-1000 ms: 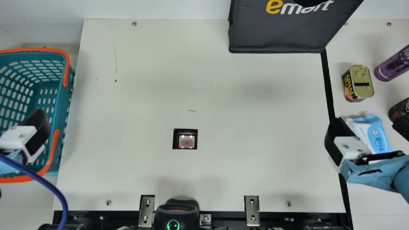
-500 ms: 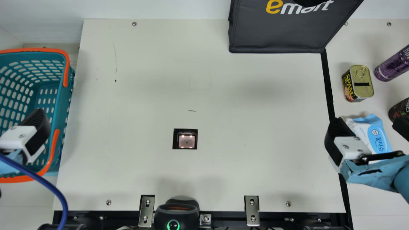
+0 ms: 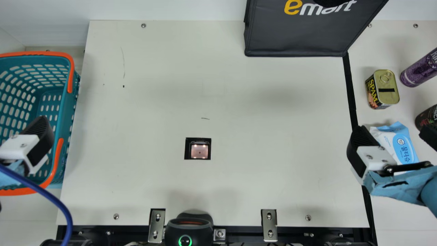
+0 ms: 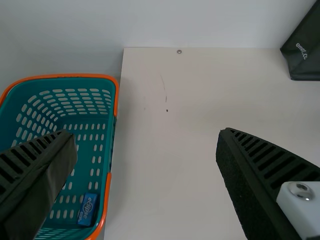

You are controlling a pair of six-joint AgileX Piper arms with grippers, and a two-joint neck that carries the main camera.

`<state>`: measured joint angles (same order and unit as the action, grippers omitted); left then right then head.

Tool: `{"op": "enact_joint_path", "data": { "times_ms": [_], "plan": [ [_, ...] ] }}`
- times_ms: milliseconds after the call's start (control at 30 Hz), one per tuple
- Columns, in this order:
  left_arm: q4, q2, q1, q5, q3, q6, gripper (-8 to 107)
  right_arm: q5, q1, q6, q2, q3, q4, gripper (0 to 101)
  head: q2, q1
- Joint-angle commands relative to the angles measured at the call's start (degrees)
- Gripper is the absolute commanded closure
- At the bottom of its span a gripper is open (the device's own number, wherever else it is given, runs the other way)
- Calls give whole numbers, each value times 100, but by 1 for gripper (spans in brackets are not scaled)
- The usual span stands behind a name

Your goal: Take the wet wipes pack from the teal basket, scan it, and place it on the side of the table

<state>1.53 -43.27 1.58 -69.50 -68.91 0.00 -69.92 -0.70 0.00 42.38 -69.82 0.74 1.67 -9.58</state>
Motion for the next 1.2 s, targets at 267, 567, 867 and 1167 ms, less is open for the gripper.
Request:
{"op": "enact_joint_path", "data": {
  "times_ms": [267, 567, 867, 1167],
  "plan": [
    [0, 0, 0, 0, 0, 0, 9, 0, 0, 0, 0, 0, 0, 6, -9, 166],
    [0, 0, 0, 0, 0, 0, 9, 6, 0, 0, 0, 0, 0, 6, -9, 166],
    [0, 0, 0, 0, 0, 0, 9, 6, 0, 0, 0, 0, 0, 6, -9, 166],
    [0, 0, 0, 0, 0, 0, 9, 6, 0, 0, 0, 0, 0, 6, -9, 166]
  ]
}}
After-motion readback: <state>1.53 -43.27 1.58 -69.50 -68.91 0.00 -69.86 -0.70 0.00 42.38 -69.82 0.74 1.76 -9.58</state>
